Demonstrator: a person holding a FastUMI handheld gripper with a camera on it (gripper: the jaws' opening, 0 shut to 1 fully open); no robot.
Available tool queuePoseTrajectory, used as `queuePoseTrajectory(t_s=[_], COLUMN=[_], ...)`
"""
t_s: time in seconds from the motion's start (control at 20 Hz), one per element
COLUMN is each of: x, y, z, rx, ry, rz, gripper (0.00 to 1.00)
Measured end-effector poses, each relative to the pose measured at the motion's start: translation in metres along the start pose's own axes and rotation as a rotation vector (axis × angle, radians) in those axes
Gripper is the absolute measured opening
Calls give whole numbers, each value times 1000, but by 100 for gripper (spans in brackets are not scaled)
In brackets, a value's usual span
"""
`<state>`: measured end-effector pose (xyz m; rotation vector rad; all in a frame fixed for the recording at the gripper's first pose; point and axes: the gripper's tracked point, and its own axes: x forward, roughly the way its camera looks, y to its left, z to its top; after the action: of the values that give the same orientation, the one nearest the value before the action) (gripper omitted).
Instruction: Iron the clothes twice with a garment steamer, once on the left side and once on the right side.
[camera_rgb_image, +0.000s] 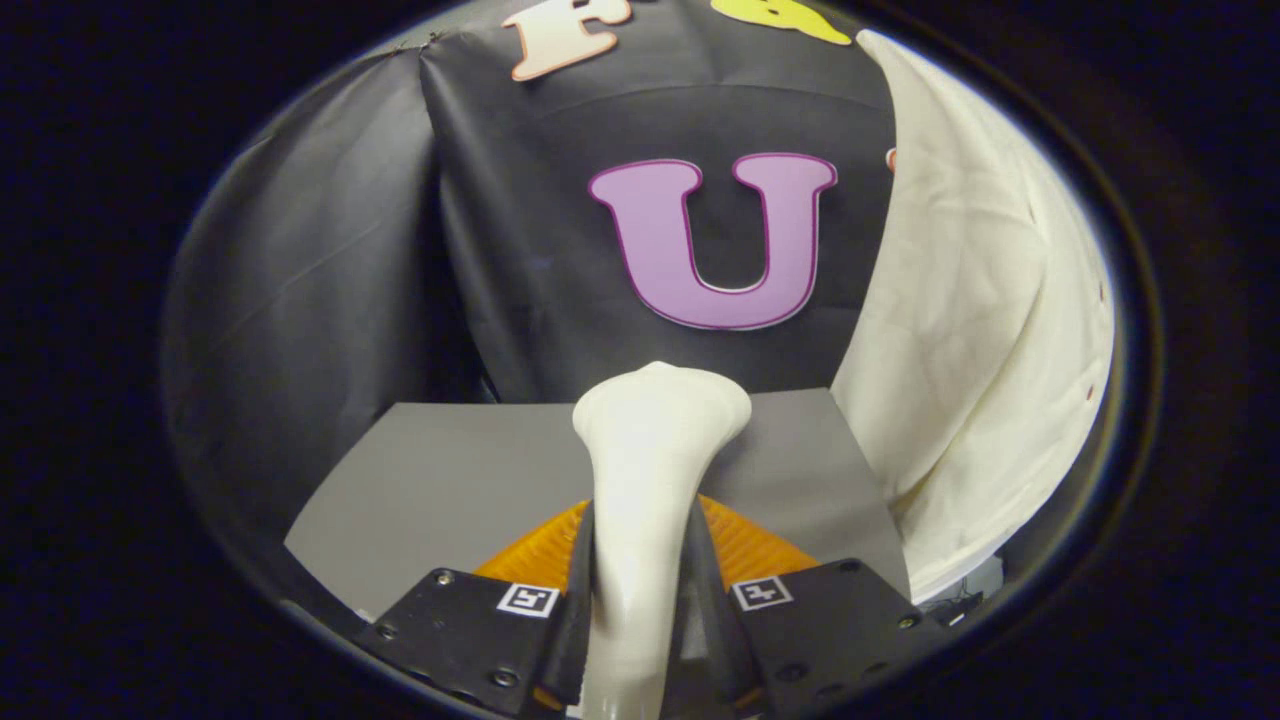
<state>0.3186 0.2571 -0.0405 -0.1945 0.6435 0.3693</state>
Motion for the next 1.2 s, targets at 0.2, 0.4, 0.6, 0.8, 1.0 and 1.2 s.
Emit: queuePoseTrajectory(t_s=[0.2,0.4,0.6,0.8,1.0,1.2], x=[-28,-57,-97,-139,-193,-230], y=[5,-7,-11,-36,-93,-158], z=[21,39,58,69,90,95], rx=[-28,18,-36,-18,61,54], ry=[-105,-172,-252,-359,-483,-502], rz=[30,31,83,68,11,-124], gripper=[49,48,48,48,46,46])
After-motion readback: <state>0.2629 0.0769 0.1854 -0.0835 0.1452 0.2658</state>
